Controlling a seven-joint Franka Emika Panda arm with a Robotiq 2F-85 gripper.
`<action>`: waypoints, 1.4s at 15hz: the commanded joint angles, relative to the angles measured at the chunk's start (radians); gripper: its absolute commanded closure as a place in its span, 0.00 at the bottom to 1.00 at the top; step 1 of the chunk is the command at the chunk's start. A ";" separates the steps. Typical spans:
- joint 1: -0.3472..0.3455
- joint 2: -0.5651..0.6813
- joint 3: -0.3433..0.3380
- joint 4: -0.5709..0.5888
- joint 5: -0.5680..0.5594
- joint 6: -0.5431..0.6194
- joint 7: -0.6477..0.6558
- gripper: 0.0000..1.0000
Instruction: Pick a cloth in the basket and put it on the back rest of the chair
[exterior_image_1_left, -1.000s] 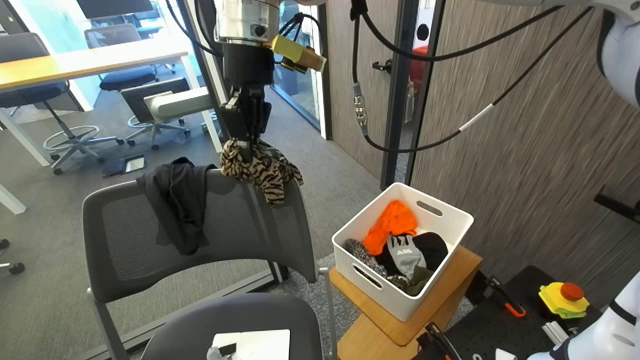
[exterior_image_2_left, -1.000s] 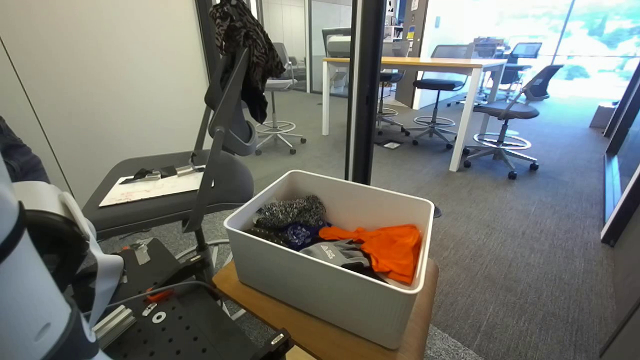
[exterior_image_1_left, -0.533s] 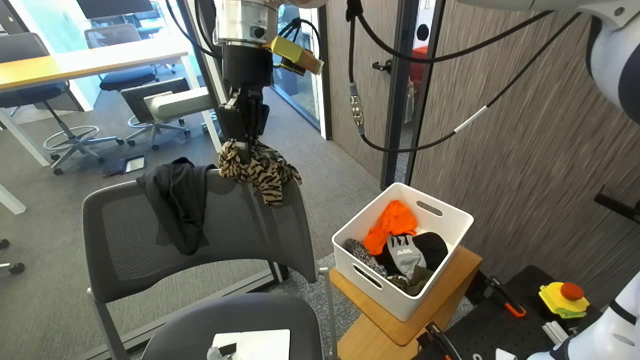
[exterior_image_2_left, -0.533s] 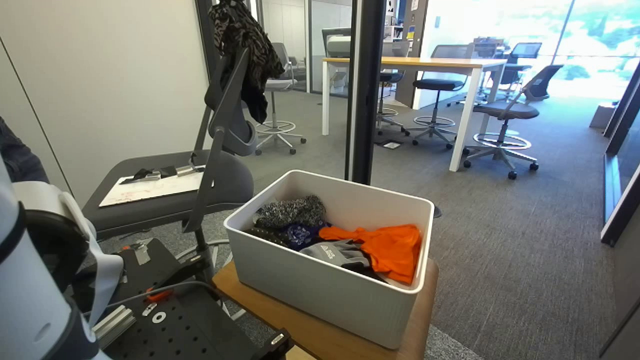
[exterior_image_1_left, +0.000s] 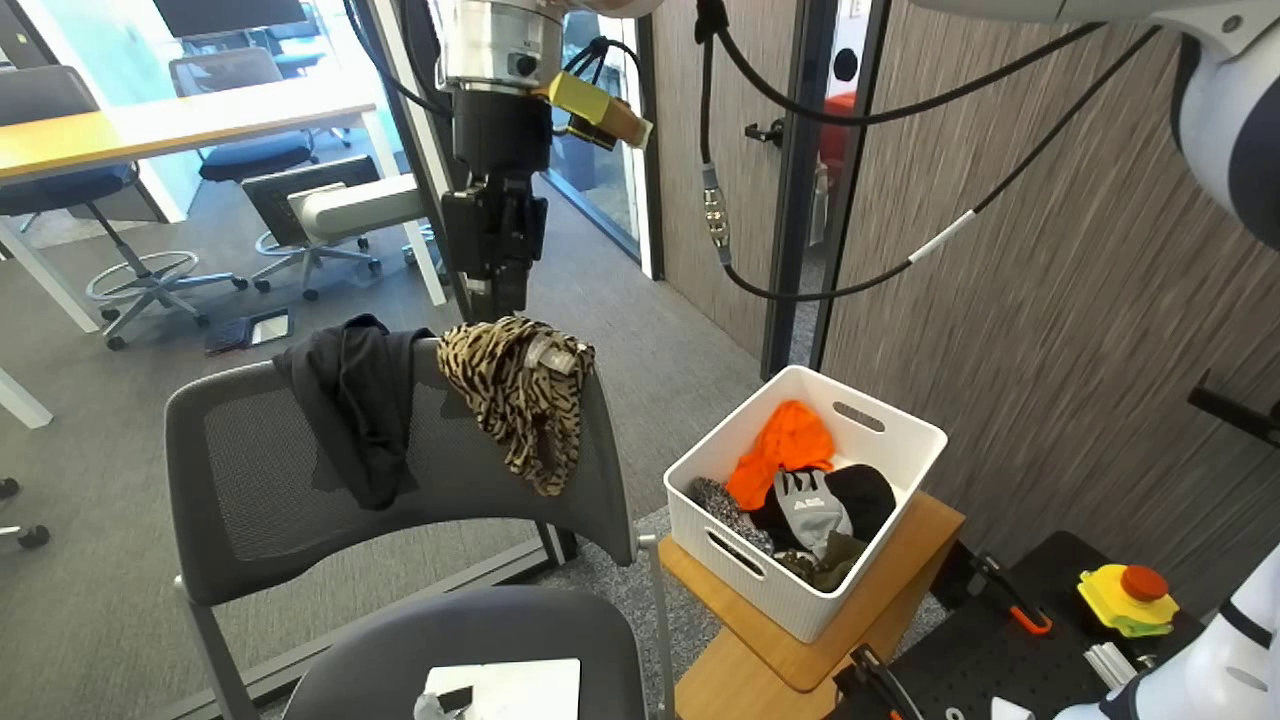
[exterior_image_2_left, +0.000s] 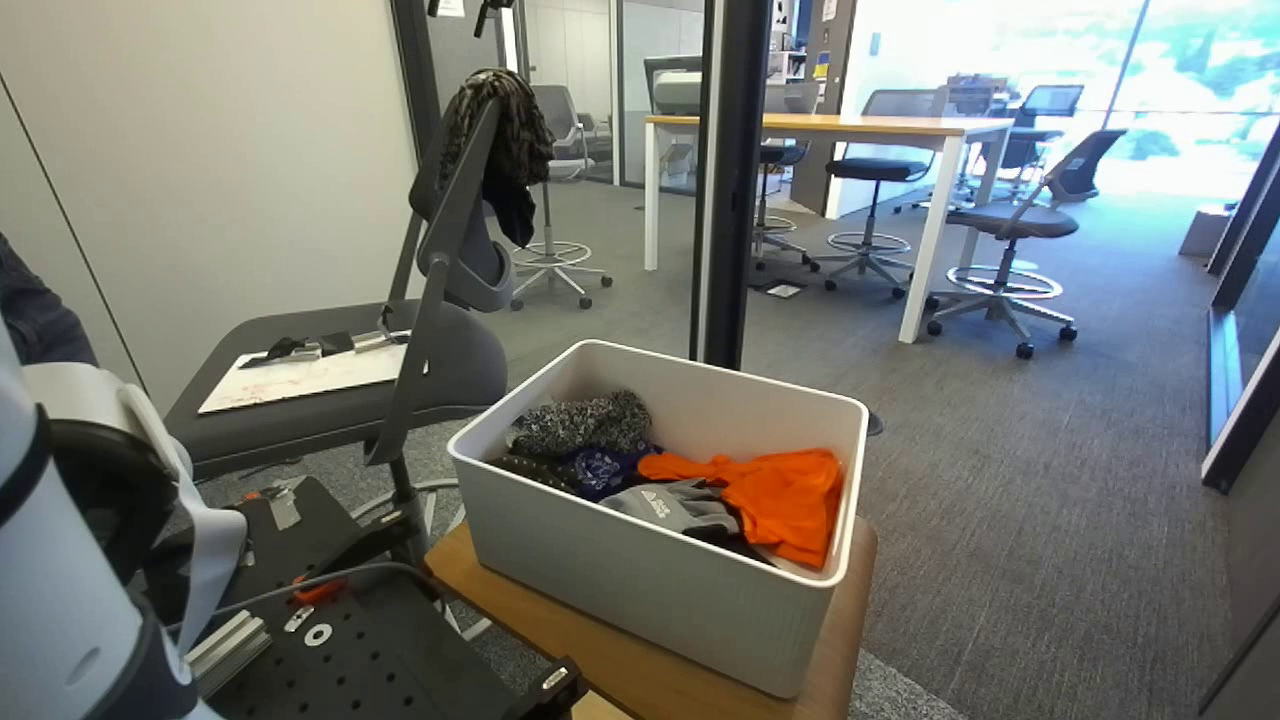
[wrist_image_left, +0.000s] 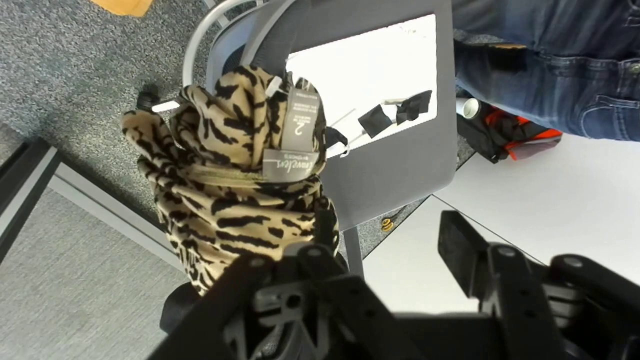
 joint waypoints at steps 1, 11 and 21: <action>-0.011 0.005 0.000 0.034 0.020 -0.014 -0.003 0.10; -0.057 -0.155 -0.094 -0.096 -0.191 0.034 0.073 0.00; -0.235 -0.420 -0.271 -0.641 -0.148 0.274 0.008 0.00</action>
